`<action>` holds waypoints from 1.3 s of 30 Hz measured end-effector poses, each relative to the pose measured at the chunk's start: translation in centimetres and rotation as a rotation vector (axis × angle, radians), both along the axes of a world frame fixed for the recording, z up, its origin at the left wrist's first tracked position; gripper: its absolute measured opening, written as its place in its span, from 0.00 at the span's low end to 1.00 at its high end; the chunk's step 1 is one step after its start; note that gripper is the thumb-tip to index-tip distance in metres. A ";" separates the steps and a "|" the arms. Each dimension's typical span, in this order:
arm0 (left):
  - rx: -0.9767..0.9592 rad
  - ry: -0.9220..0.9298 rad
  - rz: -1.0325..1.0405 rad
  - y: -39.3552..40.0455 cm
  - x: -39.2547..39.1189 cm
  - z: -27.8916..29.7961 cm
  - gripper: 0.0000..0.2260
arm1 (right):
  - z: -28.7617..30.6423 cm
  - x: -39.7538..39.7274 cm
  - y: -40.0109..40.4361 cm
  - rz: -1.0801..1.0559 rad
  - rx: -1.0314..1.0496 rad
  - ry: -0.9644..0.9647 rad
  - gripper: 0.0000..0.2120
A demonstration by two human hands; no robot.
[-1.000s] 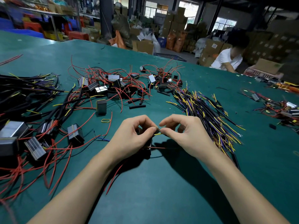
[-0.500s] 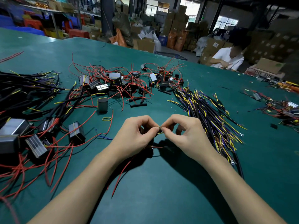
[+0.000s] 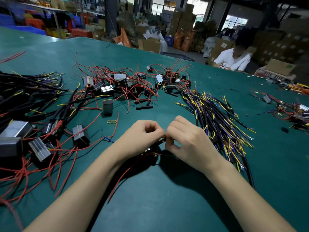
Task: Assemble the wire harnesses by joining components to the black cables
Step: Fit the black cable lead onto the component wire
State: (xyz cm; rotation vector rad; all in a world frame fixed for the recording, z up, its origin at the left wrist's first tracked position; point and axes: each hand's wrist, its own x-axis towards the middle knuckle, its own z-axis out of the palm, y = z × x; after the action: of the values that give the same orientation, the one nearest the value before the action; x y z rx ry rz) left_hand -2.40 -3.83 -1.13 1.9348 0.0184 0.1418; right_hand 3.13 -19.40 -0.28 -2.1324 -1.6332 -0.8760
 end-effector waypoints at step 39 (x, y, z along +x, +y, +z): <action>-0.004 -0.065 -0.114 0.4 -0.2 0.1 0.08 | 0.1 0.5 -1.0 -0.039 0.146 0.622 0.04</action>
State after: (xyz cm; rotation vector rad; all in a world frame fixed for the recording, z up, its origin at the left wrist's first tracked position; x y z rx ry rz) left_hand -2.63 -3.42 -1.02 1.9213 -0.1348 0.1278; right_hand 3.66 -20.42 -0.20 -2.0528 -1.1726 -0.2734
